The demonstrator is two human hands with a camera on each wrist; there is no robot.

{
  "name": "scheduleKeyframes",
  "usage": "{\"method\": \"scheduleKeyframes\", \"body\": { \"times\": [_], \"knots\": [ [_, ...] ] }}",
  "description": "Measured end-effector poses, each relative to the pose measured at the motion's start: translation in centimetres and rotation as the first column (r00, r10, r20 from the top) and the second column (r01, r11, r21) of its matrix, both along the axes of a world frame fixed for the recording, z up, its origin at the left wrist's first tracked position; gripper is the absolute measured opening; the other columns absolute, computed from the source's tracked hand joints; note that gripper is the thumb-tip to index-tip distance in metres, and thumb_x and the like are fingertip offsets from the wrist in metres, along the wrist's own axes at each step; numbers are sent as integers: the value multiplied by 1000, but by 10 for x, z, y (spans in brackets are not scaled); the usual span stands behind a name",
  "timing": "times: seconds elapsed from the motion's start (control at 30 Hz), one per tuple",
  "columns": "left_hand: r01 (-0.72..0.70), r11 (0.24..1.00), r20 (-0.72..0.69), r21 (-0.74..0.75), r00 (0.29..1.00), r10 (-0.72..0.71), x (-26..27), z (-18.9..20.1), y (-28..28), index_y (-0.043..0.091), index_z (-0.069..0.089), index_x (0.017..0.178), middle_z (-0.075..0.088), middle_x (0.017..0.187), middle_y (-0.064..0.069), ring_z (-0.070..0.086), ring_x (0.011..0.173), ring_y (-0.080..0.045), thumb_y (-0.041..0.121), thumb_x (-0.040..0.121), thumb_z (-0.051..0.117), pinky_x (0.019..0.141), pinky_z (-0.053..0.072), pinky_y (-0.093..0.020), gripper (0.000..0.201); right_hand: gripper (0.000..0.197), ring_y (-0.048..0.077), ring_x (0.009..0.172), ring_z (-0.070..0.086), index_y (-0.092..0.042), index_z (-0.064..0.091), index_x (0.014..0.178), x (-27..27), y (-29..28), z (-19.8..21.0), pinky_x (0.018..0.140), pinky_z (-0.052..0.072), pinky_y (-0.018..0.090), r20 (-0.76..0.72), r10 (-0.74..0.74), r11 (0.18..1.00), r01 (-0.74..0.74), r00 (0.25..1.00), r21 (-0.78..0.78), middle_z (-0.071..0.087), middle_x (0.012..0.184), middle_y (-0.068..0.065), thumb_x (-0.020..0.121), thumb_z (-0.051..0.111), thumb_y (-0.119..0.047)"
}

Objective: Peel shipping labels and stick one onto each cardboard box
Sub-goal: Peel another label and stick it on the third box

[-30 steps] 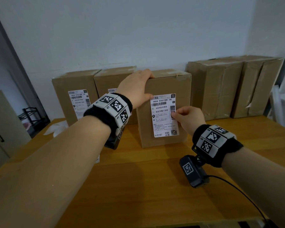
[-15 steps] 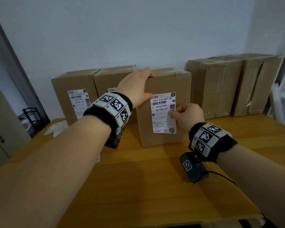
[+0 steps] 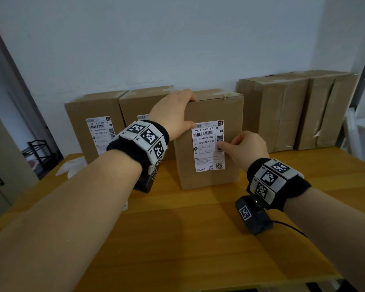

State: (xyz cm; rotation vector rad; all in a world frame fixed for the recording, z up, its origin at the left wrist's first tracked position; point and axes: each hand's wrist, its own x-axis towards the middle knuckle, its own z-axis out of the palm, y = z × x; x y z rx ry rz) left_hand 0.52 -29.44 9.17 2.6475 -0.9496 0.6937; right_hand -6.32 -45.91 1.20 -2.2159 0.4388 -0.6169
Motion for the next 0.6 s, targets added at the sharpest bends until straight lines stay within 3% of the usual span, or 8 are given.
{"method": "scheduleKeyframes", "body": {
  "times": [0.1, 0.17, 0.23, 0.33, 0.43, 0.5, 0.6],
  "knots": [
    [-6, 1000, 3, 0, 1000, 6, 0, 0, 0, 21, 49, 122, 56, 120, 2, 53, 106, -17, 32, 78, 72, 89, 42, -30, 51, 16, 11, 70, 60, -16, 58, 74, -5, 6, 6, 63, 50, 22, 135, 169, 972, -188, 976, 143, 62, 74, -3, 85, 64, -26],
    [-10, 1000, 1, 4, 1000, 10, 0, 0, -1, 21, 49, 123, 55, 121, 1, 53, 107, -19, 33, 77, 72, 91, 44, -33, 52, 8, 10, 74, 63, -13, 65, 84, -7, 16, 13, 67, 52, 22, 183, 321, 910, -356, 929, 211, 68, 79, -1, 87, 61, -19],
    [-13, 1000, -3, 3, 1000, 13, -1, 0, -1, 21, 49, 122, 55, 121, 0, 53, 107, -19, 33, 77, 73, 91, 45, -35, 52, 9, 11, 78, 66, -10, 68, 91, -4, 23, 19, 67, 54, 21, 207, 386, 863, -431, 899, 263, 70, 84, 1, 87, 60, -12],
    [-12, 1000, -6, -2, 1000, 12, -3, 1, 0, 22, 49, 120, 56, 119, 1, 53, 105, -18, 32, 77, 73, 88, 44, -31, 51, 14, 16, 77, 65, -3, 67, 98, 4, 22, 28, 68, 57, 21, 263, 333, 814, -417, 905, 404, 70, 88, 9, 87, 58, -4],
    [-9, 1000, -9, 5, 1000, 9, -4, 1, 1, 21, 49, 120, 55, 119, 1, 53, 105, -17, 31, 77, 73, 86, 41, -28, 51, 15, 17, 68, 63, 3, 63, 100, 5, 15, 36, 65, 57, 22, 347, 263, 720, -423, 900, 551, 68, 81, 12, 89, 53, 0],
    [-8, 1000, -2, 7, 1000, 8, -5, 2, 1, 21, 49, 120, 55, 118, 2, 52, 103, -16, 31, 76, 75, 83, 40, -27, 52, 15, 17, 64, 63, 7, 62, 100, 5, 10, 40, 63, 56, 22, 398, 218, 672, -433, 891, 600, 67, 78, 14, 90, 53, 1],
    [-15, 1000, -1, 0, 1000, 15, -5, 1, 0, 22, 49, 119, 55, 116, 2, 52, 100, -15, 31, 73, 77, 80, 38, -25, 55, 16, 20, 66, 65, 8, 63, 99, 6, 6, 43, 69, 58, 26, 446, 184, 627, -455, 876, 633, 67, 81, 16, 90, 52, 2]
  ]
}}
